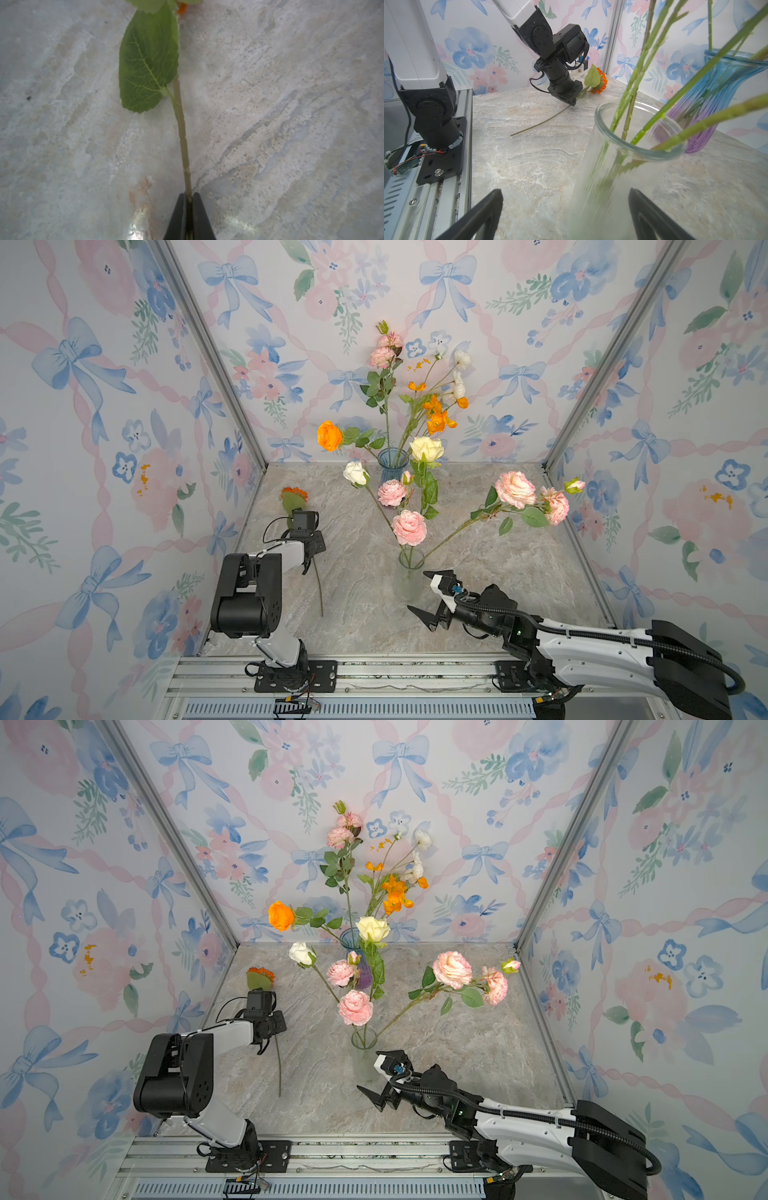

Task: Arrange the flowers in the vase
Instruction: 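Lift the orange sunflower and swing it over the clear glass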

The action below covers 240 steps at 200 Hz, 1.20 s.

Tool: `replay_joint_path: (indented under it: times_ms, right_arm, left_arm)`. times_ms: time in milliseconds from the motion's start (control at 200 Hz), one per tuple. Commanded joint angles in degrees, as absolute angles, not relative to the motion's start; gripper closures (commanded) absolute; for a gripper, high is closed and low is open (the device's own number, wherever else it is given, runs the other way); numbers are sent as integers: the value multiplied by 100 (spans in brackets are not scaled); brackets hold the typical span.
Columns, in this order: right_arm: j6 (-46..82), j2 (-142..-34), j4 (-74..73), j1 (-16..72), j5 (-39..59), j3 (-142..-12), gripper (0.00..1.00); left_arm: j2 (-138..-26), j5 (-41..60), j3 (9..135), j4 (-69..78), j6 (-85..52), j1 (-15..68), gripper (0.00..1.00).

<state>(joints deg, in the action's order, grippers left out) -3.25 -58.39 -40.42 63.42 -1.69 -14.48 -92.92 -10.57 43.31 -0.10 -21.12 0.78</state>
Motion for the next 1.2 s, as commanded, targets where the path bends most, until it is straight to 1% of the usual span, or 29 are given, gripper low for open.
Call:
replay_joint_path:
  times_ms: [0, 200, 375, 475, 580, 705, 790, 905, 980, 1085, 1195]
  right_arm:
    - [-365, -5774, -3946, 6280, -136, -1643, 3]
    - [-369, -5787, -3947, 6279, -136, -1647, 3]
    - [-345, -5778, -4006, 6267, -171, -1614, 3]
    - [-119, -5752, -4211, 6088, -76, -1510, 3]
    - [137, -5702, -4295, 5796, 145, -1451, 3]
    - [220, -5642, -4346, 5717, 167, -1407, 3]
    - [237, -5655, -4368, 5715, 211, -1406, 3]
    - [246, -5652, -4364, 5721, 274, -1423, 3]
    - [207, -5626, -4236, 5746, 259, -1471, 3]
    - [152, -5552, -4195, 5782, 193, -1451, 3]
    - [122, -5529, -4175, 5781, 172, -1451, 3]
  left_arm:
    - [-9092, -871, 4370, -68, -2136, 122, 97]
    - [-8854, -882, 4316, -69, -2162, 182, 100]
    - [-8092, -909, 4121, -86, -2247, 314, 100]
    - [-7265, -913, 3955, -89, -2259, 432, 100]
    - [-6077, -852, 3651, -88, -2193, 637, 100]
    - [-4690, -721, 3646, -6, -2004, 907, 100]
    - [-3897, -251, 3591, 454, -1873, 1072, 100]
    - [-3052, 432, 3399, 1600, -1982, 1282, 100]
    - [-2914, 761, 3419, 2118, -2063, 1431, 100]
    - [-3143, 1281, 3680, 2582, -2128, 1687, 100]
    - [-3565, 1469, 3865, 3278, -2077, 2336, 100]
